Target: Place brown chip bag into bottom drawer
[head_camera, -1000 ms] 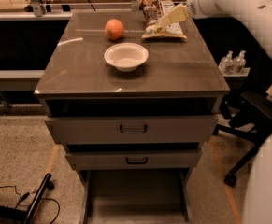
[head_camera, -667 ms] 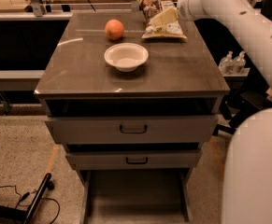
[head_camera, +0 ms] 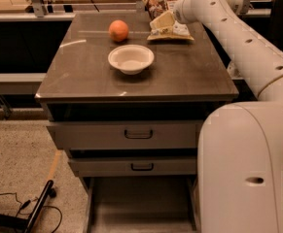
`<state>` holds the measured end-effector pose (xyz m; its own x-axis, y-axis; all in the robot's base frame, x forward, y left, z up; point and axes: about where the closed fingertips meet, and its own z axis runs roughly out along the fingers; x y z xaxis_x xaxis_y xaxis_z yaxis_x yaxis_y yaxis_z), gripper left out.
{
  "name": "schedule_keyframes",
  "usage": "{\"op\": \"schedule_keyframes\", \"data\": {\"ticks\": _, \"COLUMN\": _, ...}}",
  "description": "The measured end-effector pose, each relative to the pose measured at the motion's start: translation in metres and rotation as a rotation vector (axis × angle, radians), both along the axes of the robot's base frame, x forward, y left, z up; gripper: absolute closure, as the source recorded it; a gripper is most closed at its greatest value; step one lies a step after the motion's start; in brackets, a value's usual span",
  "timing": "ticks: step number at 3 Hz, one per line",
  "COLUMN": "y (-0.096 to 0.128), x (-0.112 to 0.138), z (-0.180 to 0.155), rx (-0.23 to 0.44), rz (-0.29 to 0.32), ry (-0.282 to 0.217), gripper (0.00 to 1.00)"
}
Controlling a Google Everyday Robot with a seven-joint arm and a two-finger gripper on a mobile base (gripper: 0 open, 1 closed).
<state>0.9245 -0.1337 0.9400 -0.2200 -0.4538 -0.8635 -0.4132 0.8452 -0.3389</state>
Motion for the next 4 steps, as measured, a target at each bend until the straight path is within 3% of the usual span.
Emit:
{"op": "schedule_keyframes", "data": {"ticks": 1, "y": -0.003, "x": 0.017, "z": -0.013, "rx": -0.012, "rz": -0.028, "ry": 0.008, "gripper": 0.00}}
{"op": "schedule_keyframes", "data": {"ticks": 2, "y": 0.001, "x": 0.030, "z": -0.033, "rx": 0.010, "rz": -0.036, "ry": 0.046, "gripper": 0.00}}
{"op": "schedule_keyframes", "data": {"ticks": 3, "y": 0.011, "x": 0.035, "z": -0.063, "rx": 0.049, "rz": -0.016, "ry": 0.135, "gripper": 0.02}}
{"op": "schedule_keyframes", "data": {"ticks": 4, "y": 0.016, "x": 0.034, "z": -0.079, "rx": 0.067, "rz": -0.004, "ry": 0.192, "gripper": 0.23}}
